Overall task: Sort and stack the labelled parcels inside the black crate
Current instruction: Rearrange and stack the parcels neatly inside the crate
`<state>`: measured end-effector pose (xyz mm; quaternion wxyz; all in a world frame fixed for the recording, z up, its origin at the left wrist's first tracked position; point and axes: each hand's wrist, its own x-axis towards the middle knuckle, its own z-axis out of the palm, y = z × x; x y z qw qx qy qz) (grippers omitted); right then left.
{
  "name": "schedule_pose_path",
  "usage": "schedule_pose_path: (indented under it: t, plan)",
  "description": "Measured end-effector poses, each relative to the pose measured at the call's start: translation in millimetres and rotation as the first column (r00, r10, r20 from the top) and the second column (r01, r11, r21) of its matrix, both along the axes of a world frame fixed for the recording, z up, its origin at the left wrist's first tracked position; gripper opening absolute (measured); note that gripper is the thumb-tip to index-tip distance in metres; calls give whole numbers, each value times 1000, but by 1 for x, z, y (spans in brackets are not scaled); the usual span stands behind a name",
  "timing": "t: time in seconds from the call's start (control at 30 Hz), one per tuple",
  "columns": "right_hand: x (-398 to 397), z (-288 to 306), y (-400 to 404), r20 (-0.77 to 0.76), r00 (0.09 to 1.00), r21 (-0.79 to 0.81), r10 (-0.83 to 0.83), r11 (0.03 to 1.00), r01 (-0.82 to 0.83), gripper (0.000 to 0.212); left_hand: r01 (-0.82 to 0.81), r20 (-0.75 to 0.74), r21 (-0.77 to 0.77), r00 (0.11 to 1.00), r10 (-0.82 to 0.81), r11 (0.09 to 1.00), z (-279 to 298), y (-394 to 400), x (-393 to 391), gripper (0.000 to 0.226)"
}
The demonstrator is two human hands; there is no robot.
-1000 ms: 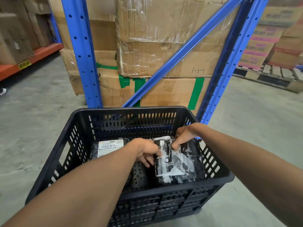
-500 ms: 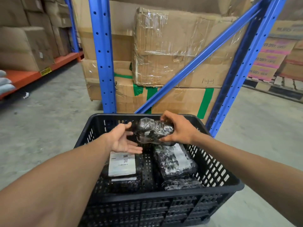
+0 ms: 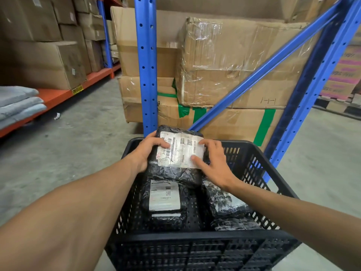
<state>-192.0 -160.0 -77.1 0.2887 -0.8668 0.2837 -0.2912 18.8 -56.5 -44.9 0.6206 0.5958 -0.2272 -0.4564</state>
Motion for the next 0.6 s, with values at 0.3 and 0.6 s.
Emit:
schedule_pose_path:
  t: [0.3,0.6]
  plan:
    - [12,7,-13,143,988,530,66,837,-132,46,199,51,118,977,-206,973,5,2,15,55]
    - [5,3,-6,-54,998,806,24,591,29,51,163,338,358,895,-291,919,-1,-7,0,58]
